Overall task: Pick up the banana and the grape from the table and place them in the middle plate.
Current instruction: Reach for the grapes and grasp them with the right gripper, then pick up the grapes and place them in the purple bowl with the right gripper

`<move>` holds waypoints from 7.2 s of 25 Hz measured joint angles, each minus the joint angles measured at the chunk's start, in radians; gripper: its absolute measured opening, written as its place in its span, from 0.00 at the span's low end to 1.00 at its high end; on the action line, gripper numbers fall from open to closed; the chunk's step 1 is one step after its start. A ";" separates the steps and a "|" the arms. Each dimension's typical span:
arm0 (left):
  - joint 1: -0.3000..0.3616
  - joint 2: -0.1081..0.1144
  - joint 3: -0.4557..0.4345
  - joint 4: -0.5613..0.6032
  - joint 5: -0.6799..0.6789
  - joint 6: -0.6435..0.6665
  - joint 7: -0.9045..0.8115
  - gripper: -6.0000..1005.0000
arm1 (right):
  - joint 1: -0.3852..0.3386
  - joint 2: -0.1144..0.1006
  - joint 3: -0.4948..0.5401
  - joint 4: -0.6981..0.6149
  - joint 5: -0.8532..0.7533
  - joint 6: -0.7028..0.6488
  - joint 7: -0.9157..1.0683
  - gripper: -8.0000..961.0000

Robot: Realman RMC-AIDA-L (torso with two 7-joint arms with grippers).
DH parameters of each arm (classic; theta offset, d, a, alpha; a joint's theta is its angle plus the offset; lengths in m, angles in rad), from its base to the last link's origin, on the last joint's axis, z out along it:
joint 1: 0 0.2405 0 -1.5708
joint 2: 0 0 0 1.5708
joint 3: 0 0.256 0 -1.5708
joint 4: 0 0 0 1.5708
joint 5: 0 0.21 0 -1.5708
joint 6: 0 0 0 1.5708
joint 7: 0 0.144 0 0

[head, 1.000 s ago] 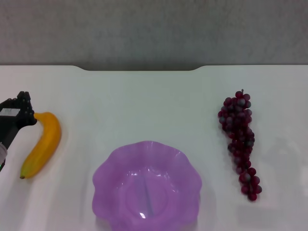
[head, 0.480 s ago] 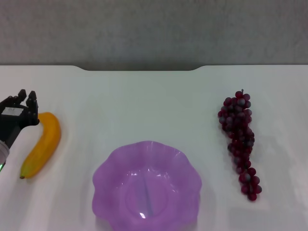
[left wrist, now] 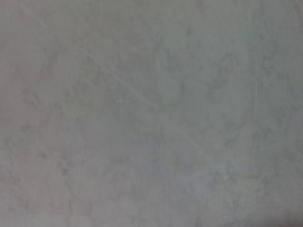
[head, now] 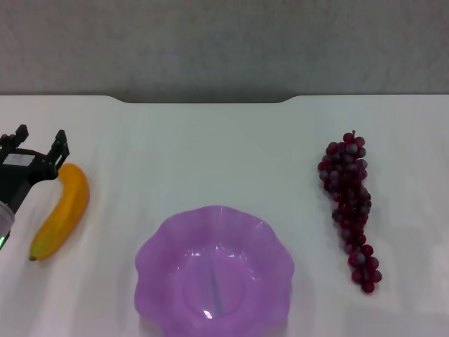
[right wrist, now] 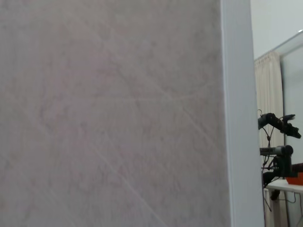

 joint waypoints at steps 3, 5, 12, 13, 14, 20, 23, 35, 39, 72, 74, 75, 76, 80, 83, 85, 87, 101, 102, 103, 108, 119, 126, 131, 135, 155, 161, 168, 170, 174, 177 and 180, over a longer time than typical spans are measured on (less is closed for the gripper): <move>0.000 0.000 -0.004 0.000 0.000 -0.001 -0.001 0.64 | 0.001 -0.001 0.001 -0.005 0.000 0.006 0.013 0.65; -0.003 0.002 0.001 0.000 0.000 -0.006 0.002 0.72 | 0.004 -0.002 0.001 -0.011 -0.001 0.022 0.014 0.73; -0.007 0.000 0.052 0.001 0.000 -0.027 0.025 0.87 | 0.012 -0.001 -0.023 0.005 -0.013 0.067 0.011 0.95; -0.006 0.000 0.053 0.001 0.000 -0.027 0.025 0.89 | 0.010 0.000 -0.030 0.010 -0.016 0.063 0.011 0.95; -0.004 -0.001 0.055 0.001 0.000 -0.026 0.023 0.90 | 0.008 0.000 -0.035 0.013 -0.019 0.060 0.013 0.95; 0.015 0.001 0.067 -0.018 0.000 -0.031 0.017 0.90 | -0.003 -0.003 -0.042 0.044 -0.104 0.060 0.027 0.94; 0.020 0.002 0.072 -0.025 0.000 -0.032 0.022 0.90 | -0.002 -0.006 -0.043 0.059 -0.181 0.070 0.078 0.94; 0.017 0.003 0.076 -0.026 0.000 -0.037 0.023 0.90 | 0.035 -0.009 -0.074 0.044 -0.343 0.230 0.192 0.93; 0.015 0.003 0.076 -0.026 0.000 -0.037 0.023 0.90 | 0.071 -0.009 -0.079 0.041 -0.458 0.335 0.239 0.92; -0.003 0.002 0.105 -0.028 0.000 -0.038 0.016 0.90 | 0.104 -0.002 -0.083 0.050 -0.732 0.535 0.320 0.85; -0.002 0.002 0.105 -0.028 0.000 -0.038 0.016 0.90 | 0.096 -0.002 -0.083 0.046 -0.731 0.536 0.328 0.85; -0.002 0.002 0.105 -0.028 0.000 -0.038 0.016 0.90 | 0.093 -0.002 -0.082 0.044 -0.731 0.537 0.332 0.85; -0.002 0.002 0.105 -0.028 0.000 -0.038 0.016 0.90 | 0.091 -0.002 -0.082 0.043 -0.731 0.537 0.335 0.85; -0.003 0.002 0.105 -0.028 0.000 -0.038 0.015 0.90 | 0.089 -0.003 -0.083 0.040 -0.730 0.538 0.340 0.85; -0.003 0.002 0.105 -0.028 0.000 -0.038 0.015 0.90 | 0.090 -0.003 -0.085 0.040 -0.733 0.553 0.340 0.85; -0.003 0.002 0.105 -0.028 0.000 -0.038 0.015 0.90 | 0.094 -0.003 -0.087 0.040 -0.737 0.573 0.340 0.85; -0.003 0.002 0.105 -0.028 0.000 -0.038 0.015 0.90 | 0.097 -0.003 -0.089 0.040 -0.739 0.585 0.340 0.85; -0.003 0.001 0.115 -0.034 0.000 -0.038 0.015 0.90 | 0.120 -0.003 -0.118 0.046 -0.741 0.591 0.340 0.80; -0.003 0.001 0.116 -0.036 0.000 -0.038 0.015 0.90 | 0.120 -0.003 -0.118 0.046 -0.741 0.593 0.340 0.79; -0.003 0.001 0.116 -0.037 0.000 -0.038 0.015 0.90 | 0.120 -0.003 -0.119 0.046 -0.741 0.596 0.341 0.78; -0.002 0.002 0.116 -0.038 0.000 -0.038 0.015 0.90 | 0.123 -0.003 -0.119 0.046 -0.741 0.617 0.341 0.74; -0.001 0.002 0.116 -0.039 0.000 -0.038 0.015 0.90 | 0.119 -0.003 -0.120 0.041 -0.741 0.617 0.337 0.64; -0.001 0.002 0.116 -0.039 0.000 -0.038 0.015 0.90 | 0.121 -0.003 -0.123 0.036 -0.741 0.617 0.329 0.56; 0.000 0.002 0.116 -0.039 0.000 -0.038 0.016 0.90 | 0.121 -0.002 -0.123 0.029 -0.739 0.617 0.317 0.52; 0.000 0.002 0.116 -0.039 0.000 -0.038 0.016 0.90 | 0.121 -0.002 -0.122 0.025 -0.739 0.618 0.317 0.51; -0.003 0.002 0.117 -0.039 0.000 -0.038 0.016 0.90 | 0.125 -0.001 -0.128 0.023 -0.741 0.644 0.307 0.41; -0.003 0.002 0.117 -0.039 0.000 -0.038 0.015 0.90 | 0.125 -0.002 -0.128 0.023 -0.741 0.645 0.307 0.38; -0.003 0.002 0.117 -0.039 0.000 -0.037 0.015 0.90 | 0.125 -0.003 -0.128 0.020 -0.741 0.645 0.304 0.37; -0.003 0.002 0.117 -0.039 0.000 -0.037 0.015 0.90 | 0.125 -0.003 -0.128 0.017 -0.741 0.645 0.304 0.37; -0.003 0.002 0.117 -0.038 0.000 -0.037 0.015 0.90 | 0.125 -0.002 -0.126 0.015 -0.741 0.638 0.304 0.37; -0.003 0.002 0.117 -0.039 0.000 -0.037 0.015 0.90 | 0.126 -0.002 -0.121 0.015 -0.739 0.626 0.304 0.36; -0.003 0.002 0.117 -0.038 0.000 -0.038 0.016 0.90 | 0.131 -0.002 -0.119 0.015 -0.734 0.622 0.304 0.36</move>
